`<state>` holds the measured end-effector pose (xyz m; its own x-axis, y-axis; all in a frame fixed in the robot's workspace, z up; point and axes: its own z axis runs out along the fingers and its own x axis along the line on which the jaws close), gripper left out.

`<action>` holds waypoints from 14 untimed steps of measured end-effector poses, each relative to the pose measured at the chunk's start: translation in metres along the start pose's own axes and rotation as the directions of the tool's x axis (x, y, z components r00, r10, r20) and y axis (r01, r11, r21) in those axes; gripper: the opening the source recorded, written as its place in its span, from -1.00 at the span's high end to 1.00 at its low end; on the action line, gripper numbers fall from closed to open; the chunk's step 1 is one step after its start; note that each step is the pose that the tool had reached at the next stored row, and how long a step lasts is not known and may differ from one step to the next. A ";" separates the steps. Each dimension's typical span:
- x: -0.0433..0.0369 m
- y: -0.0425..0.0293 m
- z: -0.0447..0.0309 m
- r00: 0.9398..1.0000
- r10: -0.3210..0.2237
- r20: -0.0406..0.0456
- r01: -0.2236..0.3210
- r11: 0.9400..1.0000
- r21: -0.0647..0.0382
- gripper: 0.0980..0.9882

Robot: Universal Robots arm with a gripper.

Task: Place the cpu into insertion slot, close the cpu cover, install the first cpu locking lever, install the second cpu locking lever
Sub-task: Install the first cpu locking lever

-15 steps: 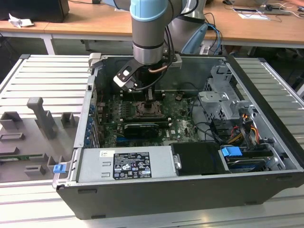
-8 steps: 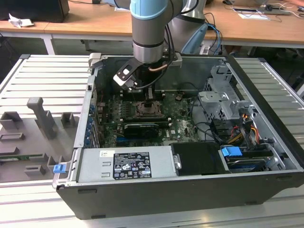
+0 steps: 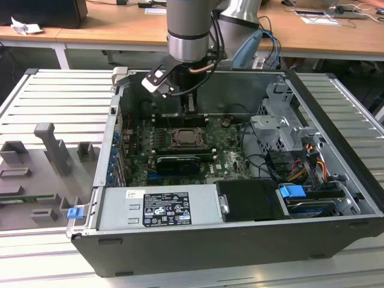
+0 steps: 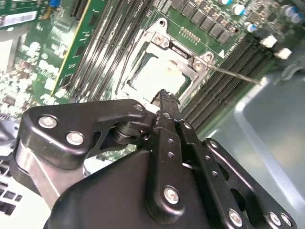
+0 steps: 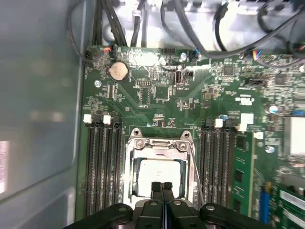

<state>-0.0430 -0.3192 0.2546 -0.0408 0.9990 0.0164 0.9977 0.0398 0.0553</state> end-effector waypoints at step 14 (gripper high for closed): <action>0.0003 0.0007 -0.0148 0.967 -0.254 0.002 0.254 0.967 0.005 0.98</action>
<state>-0.0431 -0.3191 0.2694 -0.2925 0.9563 0.0000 0.9550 0.2921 0.0525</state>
